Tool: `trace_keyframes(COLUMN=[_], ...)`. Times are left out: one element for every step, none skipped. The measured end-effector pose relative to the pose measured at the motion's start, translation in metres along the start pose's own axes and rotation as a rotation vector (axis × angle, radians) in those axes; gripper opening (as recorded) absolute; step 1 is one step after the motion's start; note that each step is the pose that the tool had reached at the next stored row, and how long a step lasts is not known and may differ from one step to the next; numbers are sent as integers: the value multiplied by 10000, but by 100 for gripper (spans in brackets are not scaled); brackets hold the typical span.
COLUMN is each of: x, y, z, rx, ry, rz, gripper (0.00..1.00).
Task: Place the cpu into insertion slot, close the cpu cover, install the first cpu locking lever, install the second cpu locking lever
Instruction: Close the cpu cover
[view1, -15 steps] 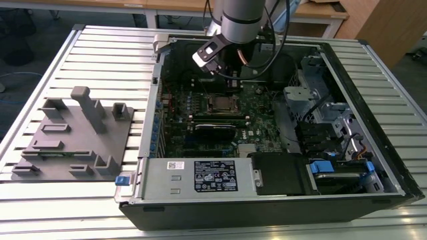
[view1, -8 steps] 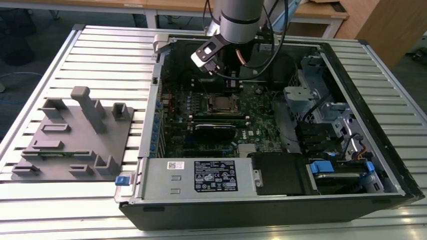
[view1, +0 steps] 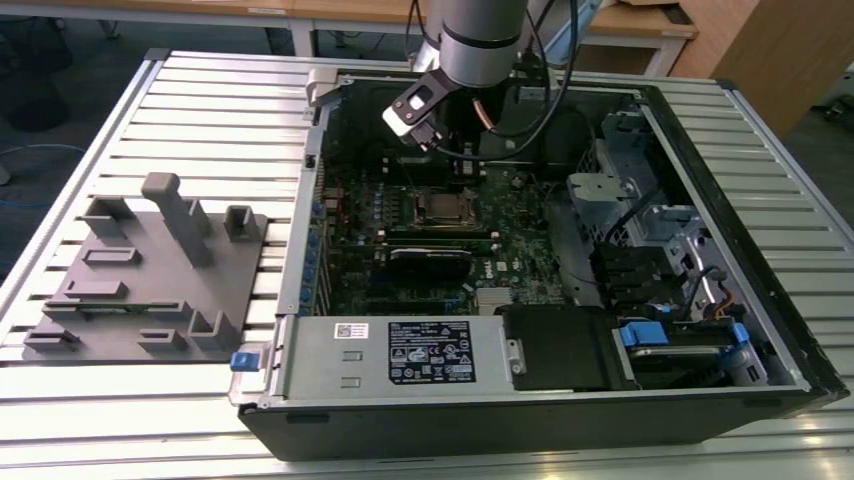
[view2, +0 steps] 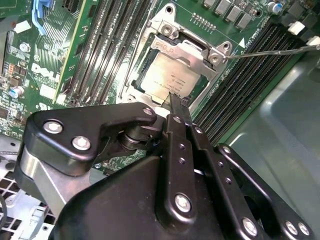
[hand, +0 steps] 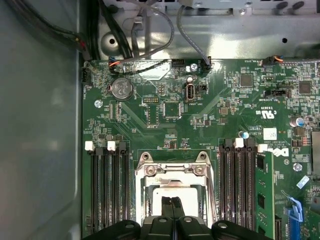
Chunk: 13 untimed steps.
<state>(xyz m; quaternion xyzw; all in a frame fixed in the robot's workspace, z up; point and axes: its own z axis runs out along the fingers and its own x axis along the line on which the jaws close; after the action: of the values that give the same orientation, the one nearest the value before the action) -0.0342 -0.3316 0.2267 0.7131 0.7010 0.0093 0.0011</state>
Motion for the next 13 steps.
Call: trace_keyframes(x=[0, 0, 0, 0, 0, 0, 0, 0, 0, 0, 0, 0, 0], y=[0, 0, 0, 0, 0, 0, 0, 0, 0, 0, 0, 0, 0], z=[0, 0, 0, 0, 0, 0, 0, 0, 0, 0, 0, 1, 1], rx=[1, 2, 2, 2, 2, 2, 2, 2, 2, 3, 3, 4, 5], ry=[1, 2, 2, 2, 2, 2, 2, 2, 2, 3, 4, 5, 7], rz=[-70, -110, -115, -116, -117, -118, -118, -118, -128, -173, -248, -334, -437], gripper=[10, 10, 10, 10, 10, 10, 10, 10, 10, 10, 10, 10, 10])
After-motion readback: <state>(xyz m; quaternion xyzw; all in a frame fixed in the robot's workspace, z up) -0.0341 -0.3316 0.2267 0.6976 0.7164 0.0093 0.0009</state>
